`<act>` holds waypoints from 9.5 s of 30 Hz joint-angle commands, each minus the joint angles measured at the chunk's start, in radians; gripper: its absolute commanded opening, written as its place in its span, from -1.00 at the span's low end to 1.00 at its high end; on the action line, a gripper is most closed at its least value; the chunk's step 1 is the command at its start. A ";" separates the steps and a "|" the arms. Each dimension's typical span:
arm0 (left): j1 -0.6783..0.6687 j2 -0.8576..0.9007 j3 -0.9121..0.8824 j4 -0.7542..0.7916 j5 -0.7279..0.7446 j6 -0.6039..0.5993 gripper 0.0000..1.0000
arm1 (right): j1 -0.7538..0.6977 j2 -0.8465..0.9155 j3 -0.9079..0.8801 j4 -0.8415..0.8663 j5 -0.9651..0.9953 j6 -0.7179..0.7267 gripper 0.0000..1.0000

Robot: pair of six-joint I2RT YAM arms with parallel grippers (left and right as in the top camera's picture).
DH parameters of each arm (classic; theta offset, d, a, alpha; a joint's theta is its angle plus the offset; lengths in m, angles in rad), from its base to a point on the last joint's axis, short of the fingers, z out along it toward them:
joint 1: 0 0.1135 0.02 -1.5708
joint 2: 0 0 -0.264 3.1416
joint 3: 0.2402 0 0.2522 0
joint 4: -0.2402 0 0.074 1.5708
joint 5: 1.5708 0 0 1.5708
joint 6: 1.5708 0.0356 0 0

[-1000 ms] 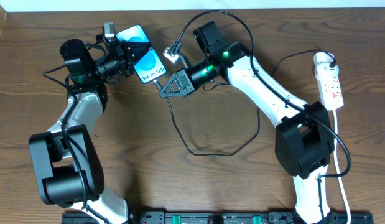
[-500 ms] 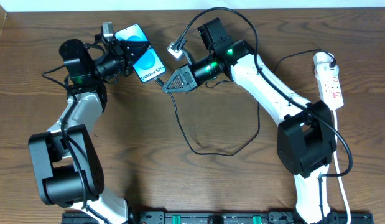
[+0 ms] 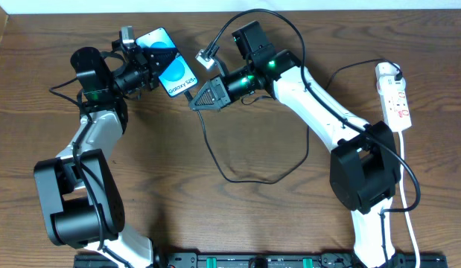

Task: Plug charger to phone and switch on socket

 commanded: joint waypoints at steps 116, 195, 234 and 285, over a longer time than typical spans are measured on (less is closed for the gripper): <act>-0.376 0.207 0.014 -0.931 -0.678 0.702 0.89 | -0.301 -0.007 0.002 -0.491 0.620 -0.173 -0.30; -0.137 -0.601 0.040 -1.021 -0.605 0.732 0.90 | -0.301 -0.007 0.002 -0.494 0.649 -0.173 -0.30; -0.137 -0.601 0.040 -1.021 -0.605 0.732 0.90 | -1.030 -0.161 0.000 -0.501 0.722 -0.135 -0.98; -0.137 -0.601 0.040 -1.021 -0.605 0.732 0.90 | -1.009 0.183 0.000 -0.275 0.705 -0.211 -0.98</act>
